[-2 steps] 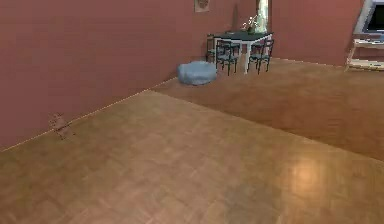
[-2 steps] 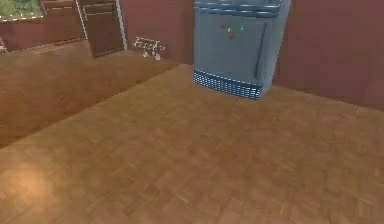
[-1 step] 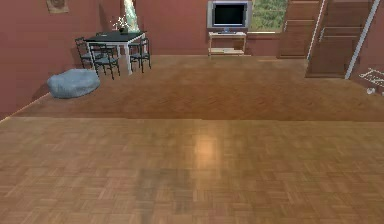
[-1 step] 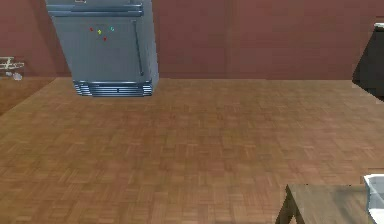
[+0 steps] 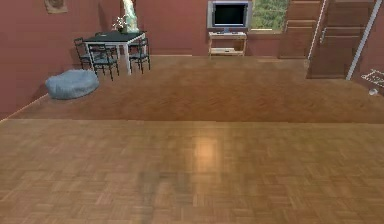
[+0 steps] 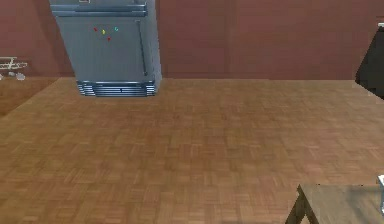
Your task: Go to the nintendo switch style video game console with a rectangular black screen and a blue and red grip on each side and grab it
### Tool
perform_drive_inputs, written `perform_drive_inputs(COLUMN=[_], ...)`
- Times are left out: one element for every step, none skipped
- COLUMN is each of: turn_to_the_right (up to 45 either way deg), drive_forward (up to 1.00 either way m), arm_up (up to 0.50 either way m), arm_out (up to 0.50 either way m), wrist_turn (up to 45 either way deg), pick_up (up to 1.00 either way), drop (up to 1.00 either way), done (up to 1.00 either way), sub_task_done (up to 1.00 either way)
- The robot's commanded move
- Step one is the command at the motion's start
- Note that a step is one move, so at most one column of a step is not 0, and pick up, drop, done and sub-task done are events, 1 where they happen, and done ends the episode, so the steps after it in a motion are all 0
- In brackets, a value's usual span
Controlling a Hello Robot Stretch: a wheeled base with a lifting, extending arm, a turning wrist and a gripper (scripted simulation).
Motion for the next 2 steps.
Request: perform_drive_inputs(turn_to_the_right=[-45.0, -24.0], drive_forward=[0.0, 0.0], arm_up=[0.0, 0.0], arm_out=[0.0, 0.0], wrist_turn=[0.0, 0.0], pick_up=[0.0, 0.0], drop=[0.0, 0.0], done=[0.0, 0.0], sub_task_done=[0.0, 0.0])
